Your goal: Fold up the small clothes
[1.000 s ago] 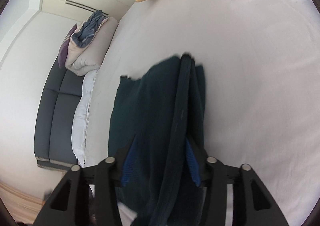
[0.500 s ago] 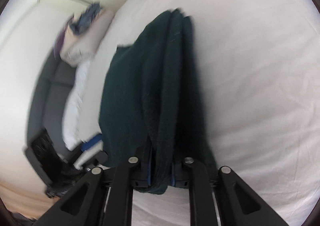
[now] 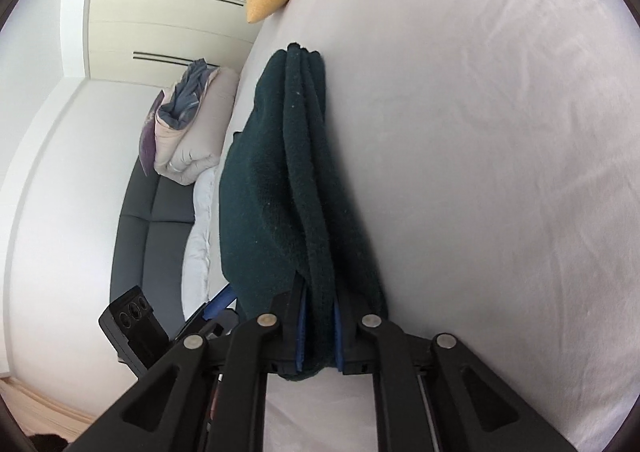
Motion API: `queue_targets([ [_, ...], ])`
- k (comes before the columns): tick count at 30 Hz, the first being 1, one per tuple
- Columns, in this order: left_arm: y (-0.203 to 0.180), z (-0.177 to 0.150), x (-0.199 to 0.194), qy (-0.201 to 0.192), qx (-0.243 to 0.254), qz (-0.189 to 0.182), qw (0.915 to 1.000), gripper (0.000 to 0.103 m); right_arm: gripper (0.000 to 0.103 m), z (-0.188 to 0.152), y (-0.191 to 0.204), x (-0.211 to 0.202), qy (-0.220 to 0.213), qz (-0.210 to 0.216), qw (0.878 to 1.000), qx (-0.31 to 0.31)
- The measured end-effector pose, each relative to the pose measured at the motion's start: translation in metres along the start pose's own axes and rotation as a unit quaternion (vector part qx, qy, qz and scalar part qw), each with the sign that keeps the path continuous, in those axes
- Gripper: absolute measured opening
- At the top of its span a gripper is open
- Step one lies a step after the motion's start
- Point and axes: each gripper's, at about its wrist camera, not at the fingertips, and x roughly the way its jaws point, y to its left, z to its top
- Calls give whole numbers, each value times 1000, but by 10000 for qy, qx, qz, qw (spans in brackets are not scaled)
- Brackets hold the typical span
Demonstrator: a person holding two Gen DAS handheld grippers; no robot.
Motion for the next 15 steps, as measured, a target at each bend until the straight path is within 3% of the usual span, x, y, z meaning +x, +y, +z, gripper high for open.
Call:
queue_targets([
  [5,16,5,-9,-342,-156,144,9992,69,12,2,17,-1,-91,-318,9993,-184],
  [8,30,5,6,-74,-291,191,9994,69,11,4,20,2,-83,-511,9982,-307],
  [10,39,-1,14,82,-386,190,9990,69,9,9,7,2,-35,-396,9989,-246],
  [12,46,-4,9,-24,-542,98,9985,69,10,8,5,-3,-85,-268,9994,-192],
  [15,49,2,2,-246,-530,123,9982,69,18,6,13,-11,-72,-289,9992,-266],
])
